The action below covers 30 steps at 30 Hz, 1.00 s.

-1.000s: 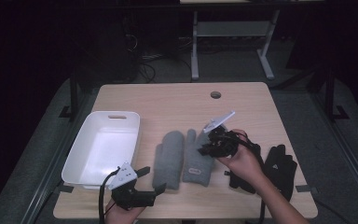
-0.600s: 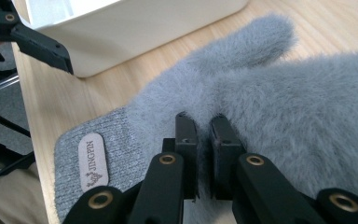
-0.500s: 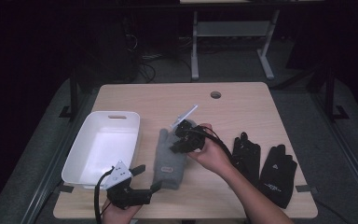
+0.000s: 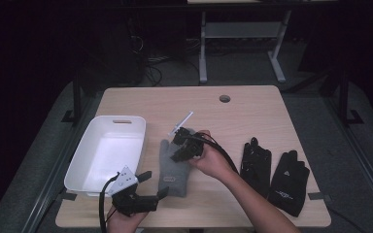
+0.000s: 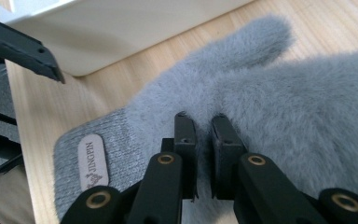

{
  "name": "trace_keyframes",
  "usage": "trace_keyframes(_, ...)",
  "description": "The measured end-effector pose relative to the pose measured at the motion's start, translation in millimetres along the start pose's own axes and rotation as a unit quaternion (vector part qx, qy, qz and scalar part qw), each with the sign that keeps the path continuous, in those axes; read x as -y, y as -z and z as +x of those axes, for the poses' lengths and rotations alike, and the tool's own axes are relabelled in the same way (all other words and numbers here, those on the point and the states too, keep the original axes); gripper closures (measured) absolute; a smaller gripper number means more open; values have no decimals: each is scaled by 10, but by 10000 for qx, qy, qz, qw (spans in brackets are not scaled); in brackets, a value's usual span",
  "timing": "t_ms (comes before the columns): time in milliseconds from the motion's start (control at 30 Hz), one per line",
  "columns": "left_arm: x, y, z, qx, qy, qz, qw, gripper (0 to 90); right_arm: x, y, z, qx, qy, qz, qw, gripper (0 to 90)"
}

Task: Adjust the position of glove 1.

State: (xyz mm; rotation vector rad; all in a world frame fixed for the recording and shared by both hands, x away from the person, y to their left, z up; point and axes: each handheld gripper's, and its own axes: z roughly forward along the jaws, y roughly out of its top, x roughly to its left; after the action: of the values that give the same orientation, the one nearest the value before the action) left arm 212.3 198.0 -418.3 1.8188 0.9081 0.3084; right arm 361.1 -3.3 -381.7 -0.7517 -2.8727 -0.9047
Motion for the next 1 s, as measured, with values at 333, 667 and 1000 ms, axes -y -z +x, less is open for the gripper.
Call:
trace_keyframes(333, 5, -16, 3, 30, 26, 51, 10000, 166, 67, -90, -121, -201, -265, -86, 9994, 611)
trace_keyframes(667, 5, -25, -18, 33, 0, 56, 10000, 166, 279, 151, -410, -195, -1001, -696, 9923, 365)
trace_keyframes(1000, 7, -38, -20, 32, -15, 88, 10000, 166, 325, -9, -715, 15, -1874, -841, 9787, 316)
